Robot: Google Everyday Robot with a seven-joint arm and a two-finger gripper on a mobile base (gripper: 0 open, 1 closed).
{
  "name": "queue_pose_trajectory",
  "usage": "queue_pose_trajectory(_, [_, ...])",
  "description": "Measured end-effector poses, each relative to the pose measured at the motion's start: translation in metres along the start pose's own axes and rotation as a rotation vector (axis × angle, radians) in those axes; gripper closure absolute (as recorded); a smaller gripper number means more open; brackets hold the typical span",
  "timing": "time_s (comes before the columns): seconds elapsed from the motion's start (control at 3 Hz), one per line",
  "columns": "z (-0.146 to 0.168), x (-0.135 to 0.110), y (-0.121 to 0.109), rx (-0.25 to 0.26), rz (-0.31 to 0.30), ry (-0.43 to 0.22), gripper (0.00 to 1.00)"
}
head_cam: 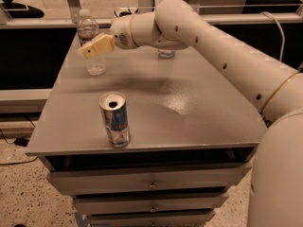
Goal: Pick water bottle
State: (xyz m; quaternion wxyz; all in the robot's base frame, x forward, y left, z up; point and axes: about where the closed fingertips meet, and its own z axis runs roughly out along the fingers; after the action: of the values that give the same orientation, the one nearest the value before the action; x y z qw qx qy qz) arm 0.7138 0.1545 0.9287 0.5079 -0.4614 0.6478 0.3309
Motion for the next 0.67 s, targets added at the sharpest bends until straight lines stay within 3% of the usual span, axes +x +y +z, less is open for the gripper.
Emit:
queue_pose_trajectory(0.33, [0.0164,0.0048,-0.0019,-0.006,0.035,-0.012,0.13])
queue_pose_trajectory(0.67, [0.0232,0.0079,-0.0012,-0.014,0.057,-0.022,0.37])
